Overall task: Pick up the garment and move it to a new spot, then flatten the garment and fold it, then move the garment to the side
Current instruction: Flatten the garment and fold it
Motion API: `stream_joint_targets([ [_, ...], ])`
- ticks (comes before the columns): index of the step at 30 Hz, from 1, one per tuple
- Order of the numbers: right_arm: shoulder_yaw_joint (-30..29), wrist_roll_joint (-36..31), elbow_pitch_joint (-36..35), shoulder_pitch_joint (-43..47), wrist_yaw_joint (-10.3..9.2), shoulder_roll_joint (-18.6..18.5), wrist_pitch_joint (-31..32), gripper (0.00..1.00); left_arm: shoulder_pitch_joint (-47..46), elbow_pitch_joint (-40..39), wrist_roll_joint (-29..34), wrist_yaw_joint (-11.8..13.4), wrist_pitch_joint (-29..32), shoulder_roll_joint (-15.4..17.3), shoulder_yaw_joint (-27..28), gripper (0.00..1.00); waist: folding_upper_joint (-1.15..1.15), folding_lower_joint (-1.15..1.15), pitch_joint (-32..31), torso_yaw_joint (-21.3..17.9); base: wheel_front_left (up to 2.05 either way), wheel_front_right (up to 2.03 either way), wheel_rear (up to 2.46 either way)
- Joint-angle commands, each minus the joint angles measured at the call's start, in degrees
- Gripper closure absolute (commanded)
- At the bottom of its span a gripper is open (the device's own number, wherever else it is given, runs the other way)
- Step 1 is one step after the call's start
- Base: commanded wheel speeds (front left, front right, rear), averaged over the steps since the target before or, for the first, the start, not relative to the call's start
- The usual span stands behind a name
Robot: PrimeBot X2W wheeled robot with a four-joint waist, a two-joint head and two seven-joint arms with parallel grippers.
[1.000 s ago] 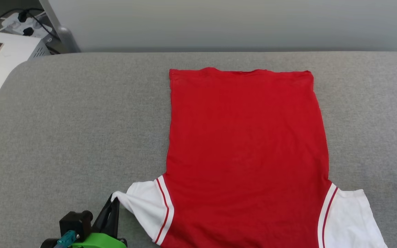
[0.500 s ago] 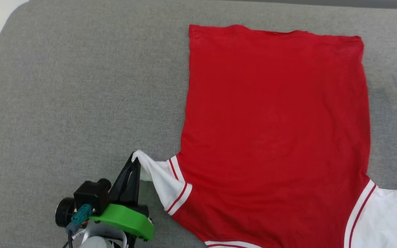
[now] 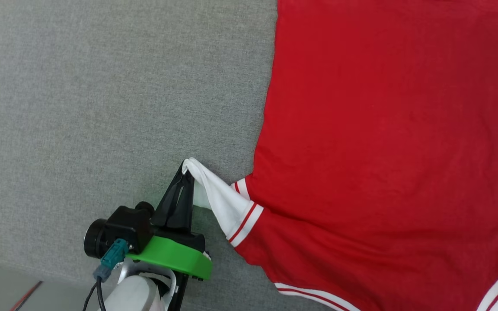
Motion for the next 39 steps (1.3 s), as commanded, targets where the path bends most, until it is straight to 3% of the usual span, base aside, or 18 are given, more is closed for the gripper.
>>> stream_joint_targets([
  [1, 0.37, -0.22, 0.79, -0.33, -0.05, 0.19, -0.86, 0.00, -1.26, -0.10, 0.52, -0.37, -0.34, -0.55, 0.23, 1.00, 0.00, -0.01, 3.33, 2.90, 0.00, 0.00, 0.00],
  [8, 3.25, 0.35, 4.99, 4.24, -0.05, -0.47, -0.91, 0.00, -0.98, 0.90, 1.41, -1.38, -0.34, -2.77, 0.86, 1.00, 0.00, -0.01, 3.35, 3.04, 0.00, 0.00, 0.00],
  [9, 3.57, 0.44, 5.07, 4.48, -0.05, -0.67, -0.99, 0.13, -0.95, 1.24, 1.58, -1.51, -0.34, -2.91, 0.92, 1.00, 0.00, -0.01, 3.20, 3.00, 0.00, 0.00, 0.00],
  [10, 3.63, 0.83, 5.22, 4.61, -0.05, -0.81, -1.17, 0.97, -0.94, 1.65, 1.78, -1.69, -0.34, -3.11, 1.00, 1.00, 0.00, -0.01, 3.01, 2.94, 0.00, 0.00, 0.00],
  [11, 3.75, 1.11, 5.24, 4.62, -0.05, -0.91, -1.26, 1.00, -0.91, 1.98, 1.88, -1.83, -0.34, -3.28, 1.10, 1.00, 0.00, -0.01, 2.80, 2.86, 0.00, 0.00, 0.00],
  [21, 4.41, 3.71, 3.02, 2.66, -0.05, -1.20, -8.41, 1.00, 0.72, 5.20, 2.55, -3.09, -0.34, -4.35, 2.77, 1.00, 0.00, -0.01, -3.30, 1.36, 0.00, 0.00, 0.00],
  [29, 10.73, 6.95, -5.51, 7.79, -0.05, -7.20, -15.53, 1.00, 4.33, 7.45, 2.75, -3.36, -0.34, -3.48, 3.99, 1.00, 0.00, -0.01, -11.64, -1.47, 0.00, 0.00, 0.00],
  [39, 9.53, 13.40, -14.71, 23.46, -0.05, -15.13, -22.54, 1.00, 8.92, 8.39, 1.80, -2.75, 0.12, -1.64, 4.66, 1.00, 0.00, -0.01, -19.39, -5.30, 0.00, 0.00, 0.00],
])
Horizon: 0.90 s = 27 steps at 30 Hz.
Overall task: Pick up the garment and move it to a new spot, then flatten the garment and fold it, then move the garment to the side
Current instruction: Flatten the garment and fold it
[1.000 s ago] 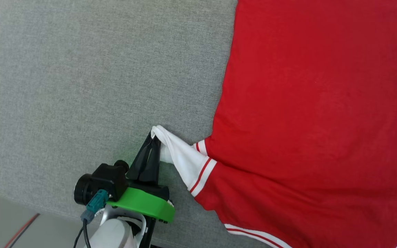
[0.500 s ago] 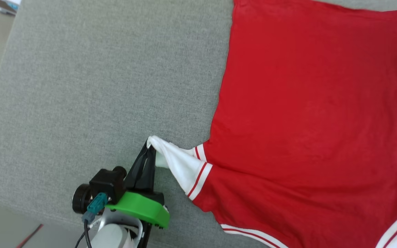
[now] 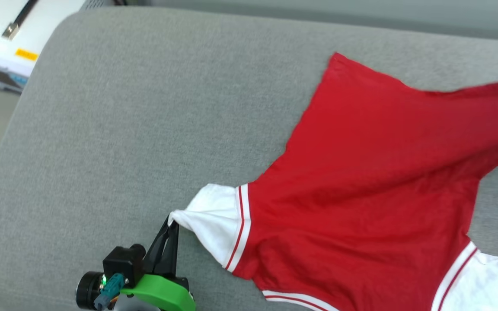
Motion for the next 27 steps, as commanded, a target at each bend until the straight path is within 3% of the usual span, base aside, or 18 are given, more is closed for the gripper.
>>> stream_joint_targets([
  [1, -0.65, 2.28, -1.06, 3.17, -0.04, -1.01, -1.15, 1.00, 0.92, -0.05, -0.11, 0.33, 0.13, 0.53, 0.31, 1.00, 0.00, 0.00, -4.15, -3.24, 0.00, 0.00, 0.00],
  [7, -5.16, 4.47, -3.26, 16.76, -0.04, -3.46, -4.91, 1.00, 2.56, -0.13, -0.74, 0.67, 0.55, 1.39, 0.63, 1.00, 0.00, 0.00, -6.33, -5.15, 0.00, 0.00, 0.00],
  [13, -11.11, 6.32, -3.46, 31.53, -0.04, -1.96, -8.06, 1.00, 3.81, 0.03, -1.26, 0.87, 0.57, 1.87, 0.83, 1.00, 0.00, 0.00, -7.76, -6.60, 0.00, 0.00, 0.00],
  [17, -15.04, 6.85, -3.79, 40.89, -0.04, 1.06, -8.73, 1.00, 4.27, 0.12, -1.47, 0.91, 0.51, 2.03, 0.84, 1.00, 0.00, 0.00, -8.03, -7.06, 0.00, 0.00, 0.00],
  [22, -18.11, 6.03, -4.06, 50.61, -0.04, 7.44, -7.69, 1.00, 3.93, 0.36, -1.61, 0.75, 0.42, 2.08, 0.81, 1.00, 0.00, 0.00, -7.36, -6.92, 0.00, 0.00, 0.00],
  [27, -19.42, 3.63, -3.28, 54.08, -0.04, 12.83, -6.74, 1.00, 3.38, 0.73, -1.67, 0.66, 0.32, 2.01, 0.80, 1.00, 0.00, 0.00, -6.71, -6.89, 0.00, 0.00, 0.00],
])
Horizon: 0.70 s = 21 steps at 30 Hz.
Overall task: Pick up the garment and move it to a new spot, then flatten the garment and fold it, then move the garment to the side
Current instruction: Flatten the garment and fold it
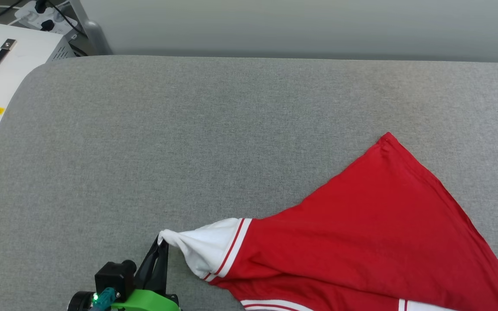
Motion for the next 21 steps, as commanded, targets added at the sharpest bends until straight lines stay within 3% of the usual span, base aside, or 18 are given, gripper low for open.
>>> stream_joint_targets([
  [1, -0.75, -1.25, 0.39, 0.46, -0.04, 0.82, 0.19, 1.00, -0.29, 0.21, -0.28, 0.07, -0.20, 0.18, 0.09, 1.00, 0.00, 0.01, 0.13, 0.02, 0.00, 0.00, 0.00],
  [2, -1.40, -1.76, 0.28, 0.25, -0.04, 1.40, -0.21, 0.84, -0.35, 0.26, -0.27, 0.08, -0.21, 0.17, 0.07, 1.00, 0.00, 0.01, 0.15, 0.02, 0.00, 0.00, 0.00],
  [3, -2.35, -2.37, -0.03, -0.14, -0.04, 1.98, -0.75, 0.00, -0.39, 0.30, -0.27, 0.11, -0.22, 0.19, 0.08, 1.00, 0.00, 0.01, 0.13, -0.03, 0.00, 0.00, 0.00],
  [14, -11.86, -8.59, -12.69, -7.39, -0.04, -0.59, -0.55, 0.00, -1.26, -0.19, 0.22, 0.21, -0.26, 0.26, -0.57, 1.00, 0.00, 0.01, 0.46, 1.00, 0.00, 0.00, 0.00],
  [21, -10.57, -11.32, -18.03, -18.32, -0.04, -2.95, 5.32, 0.00, -4.01, -1.11, 1.14, -0.21, -0.15, -0.03, -1.58, 1.00, 0.00, 0.01, 3.50, 3.13, 0.00, 0.00, 0.00],
])
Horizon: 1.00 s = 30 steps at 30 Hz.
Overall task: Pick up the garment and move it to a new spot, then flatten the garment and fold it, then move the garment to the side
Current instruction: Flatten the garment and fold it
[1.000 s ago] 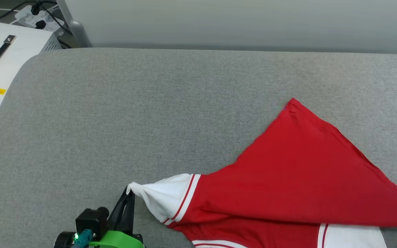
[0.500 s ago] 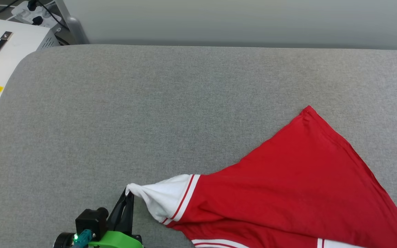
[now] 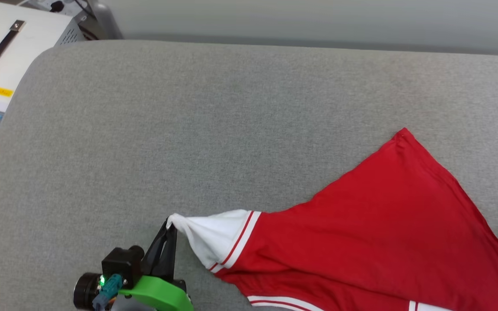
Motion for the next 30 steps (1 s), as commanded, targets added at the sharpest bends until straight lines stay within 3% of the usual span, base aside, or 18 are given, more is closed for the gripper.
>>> stream_joint_targets([
  [1, 1.58, -1.25, -0.71, -3.29, -0.04, -0.67, 1.58, 0.00, -1.60, -0.38, 0.76, -0.20, -0.16, -0.14, -0.14, 1.00, 0.00, 0.00, 1.92, 1.54, 0.00, 0.00, 0.00],
  [8, 11.72, -2.37, 1.18, -17.07, -0.04, -2.55, 10.41, 0.00, -5.09, -0.71, 1.87, -1.01, -0.36, -1.39, -1.47, 1.00, 0.00, 0.00, 6.06, 4.57, 0.00, 0.00, 0.00],
  [16, 24.90, -2.14, 9.59, -31.80, -0.04, -2.50, 19.18, 0.00, -8.47, -0.86, 3.14, -2.02, -0.68, -2.94, -2.31, 1.00, 0.00, 0.00, 10.12, 7.50, 0.00, 0.00, 0.00],
  [23, 33.74, -2.48, 19.52, -40.75, -0.04, 0.23, 19.07, 0.00, -10.62, -1.32, 4.12, -2.60, -0.82, -3.99, -2.61, 1.00, 0.00, 0.00, 13.22, 8.85, 0.00, 0.00, 0.00],
  [30, 42.09, -0.91, 27.52, -41.56, -0.04, 0.88, 17.34, 0.00, -11.59, -0.86, 4.68, -3.00, -0.88, -4.85, -2.69, 1.00, 0.00, 0.00, 14.39, 9.36, 0.00, 0.00, 0.00],
])
